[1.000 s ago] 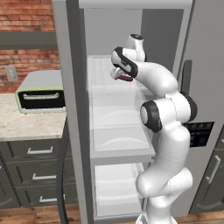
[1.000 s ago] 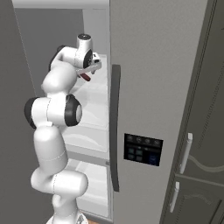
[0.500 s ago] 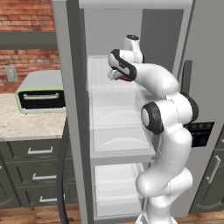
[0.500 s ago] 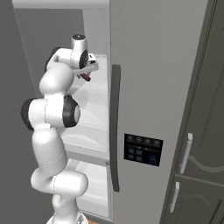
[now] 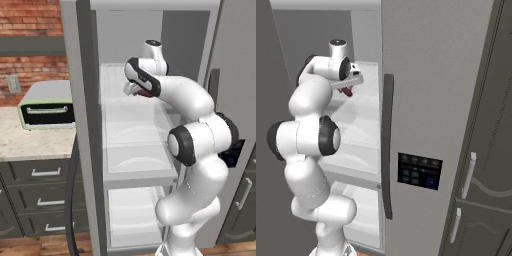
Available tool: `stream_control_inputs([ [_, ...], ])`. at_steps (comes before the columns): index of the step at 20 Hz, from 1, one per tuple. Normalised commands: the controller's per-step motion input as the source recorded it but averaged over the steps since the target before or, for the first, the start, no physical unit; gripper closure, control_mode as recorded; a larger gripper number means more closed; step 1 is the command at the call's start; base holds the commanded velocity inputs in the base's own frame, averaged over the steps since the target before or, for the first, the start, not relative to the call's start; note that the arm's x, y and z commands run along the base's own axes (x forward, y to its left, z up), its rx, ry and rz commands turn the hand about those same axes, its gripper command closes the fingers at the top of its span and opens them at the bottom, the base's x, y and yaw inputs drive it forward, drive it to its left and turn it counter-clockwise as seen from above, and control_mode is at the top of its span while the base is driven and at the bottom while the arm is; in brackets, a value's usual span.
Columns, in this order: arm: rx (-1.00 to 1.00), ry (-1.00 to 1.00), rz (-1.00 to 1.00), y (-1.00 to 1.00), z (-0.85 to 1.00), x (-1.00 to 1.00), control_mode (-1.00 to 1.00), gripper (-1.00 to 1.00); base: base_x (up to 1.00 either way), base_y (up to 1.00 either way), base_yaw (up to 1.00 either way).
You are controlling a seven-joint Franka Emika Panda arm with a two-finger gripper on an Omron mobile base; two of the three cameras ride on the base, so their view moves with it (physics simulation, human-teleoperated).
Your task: Retrieve the sausage and cheese from the fridge and place them on the cutting board on the counter.
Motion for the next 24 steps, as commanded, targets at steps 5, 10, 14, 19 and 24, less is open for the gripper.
stream_control_inputs([
  [5,0.01,-0.10,-0.02,-0.22,0.13,-1.00,-1.00,1.00,0.00,0.00,0.00],
  [10,0.01,-0.04,-0.03,-0.58,0.21,-1.00,-1.00,1.00,0.00,0.00,0.00],
  [14,0.03,0.00,-0.04,-0.43,0.00,-1.00,-1.00,1.00,0.00,0.00,0.00],
  [19,0.04,0.00,-0.07,-0.29,-0.08,-1.00,-1.00,1.00,0.00,0.00,0.00],
  [24,0.01,0.00,-0.15,0.02,-0.65,-0.92,-1.00,1.00,0.00,0.00,0.00],
])
